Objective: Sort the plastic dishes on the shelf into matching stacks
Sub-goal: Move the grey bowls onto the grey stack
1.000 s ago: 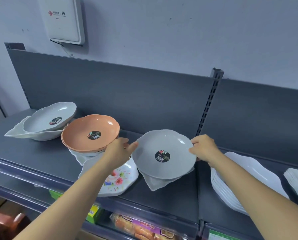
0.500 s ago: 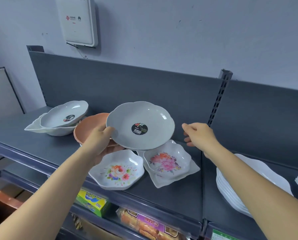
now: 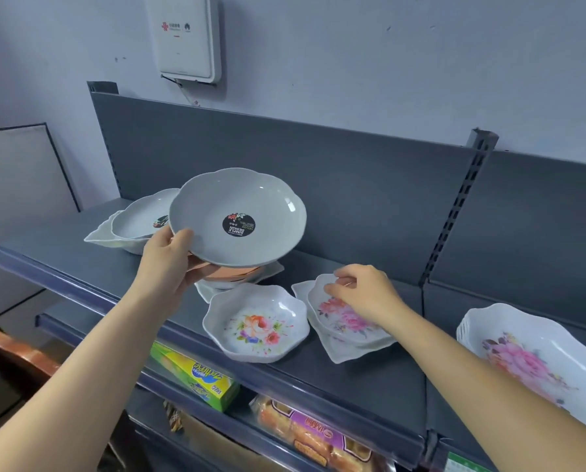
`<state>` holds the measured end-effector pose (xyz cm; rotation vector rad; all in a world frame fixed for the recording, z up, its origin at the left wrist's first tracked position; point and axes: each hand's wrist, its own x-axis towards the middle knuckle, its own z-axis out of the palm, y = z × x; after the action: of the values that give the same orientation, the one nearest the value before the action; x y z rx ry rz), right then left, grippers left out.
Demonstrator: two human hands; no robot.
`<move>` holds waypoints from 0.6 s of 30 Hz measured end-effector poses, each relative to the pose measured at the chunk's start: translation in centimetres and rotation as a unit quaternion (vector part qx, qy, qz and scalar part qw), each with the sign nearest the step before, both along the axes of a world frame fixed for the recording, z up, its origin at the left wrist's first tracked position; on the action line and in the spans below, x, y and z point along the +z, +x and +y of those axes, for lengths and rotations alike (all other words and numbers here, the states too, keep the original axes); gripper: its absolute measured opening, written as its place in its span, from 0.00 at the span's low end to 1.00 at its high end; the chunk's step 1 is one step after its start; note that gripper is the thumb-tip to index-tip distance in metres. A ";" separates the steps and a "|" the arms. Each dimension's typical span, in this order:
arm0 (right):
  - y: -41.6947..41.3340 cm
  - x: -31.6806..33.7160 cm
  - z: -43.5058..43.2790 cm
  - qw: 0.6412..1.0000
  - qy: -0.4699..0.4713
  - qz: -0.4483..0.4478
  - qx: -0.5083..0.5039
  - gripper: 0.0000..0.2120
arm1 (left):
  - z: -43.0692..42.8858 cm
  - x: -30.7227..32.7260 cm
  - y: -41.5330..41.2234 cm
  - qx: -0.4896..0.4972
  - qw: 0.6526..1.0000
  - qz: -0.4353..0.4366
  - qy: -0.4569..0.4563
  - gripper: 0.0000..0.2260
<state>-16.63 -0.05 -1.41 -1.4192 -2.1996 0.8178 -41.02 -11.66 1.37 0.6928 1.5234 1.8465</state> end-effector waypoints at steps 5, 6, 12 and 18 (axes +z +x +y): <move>-4.5 -1.0 -0.4 0.997 -0.024 -0.029 0.064 0.25 | -2.5 -0.2 -2.5 0.037 0.999 -0.008 0.007 0.13; -5.3 -1.2 -0.2 0.996 -0.020 -0.047 0.069 0.26 | -3.0 -0.3 -3.0 0.046 0.999 -0.009 0.009 0.12; -9.6 -2.1 1.2 0.987 -0.011 -0.122 0.102 0.25 | -5.7 -1.0 -5.7 0.084 0.996 -0.017 0.008 0.12; -11.7 -2.5 2.7 0.967 0.025 -0.204 0.150 0.16 | -6.5 -1.4 -7.4 0.091 0.996 -0.019 0.000 0.11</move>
<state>-28.33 2.64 -3.95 -1.3429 -2.7778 0.5943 -48.47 -18.16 -0.02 0.5306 1.6067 1.9817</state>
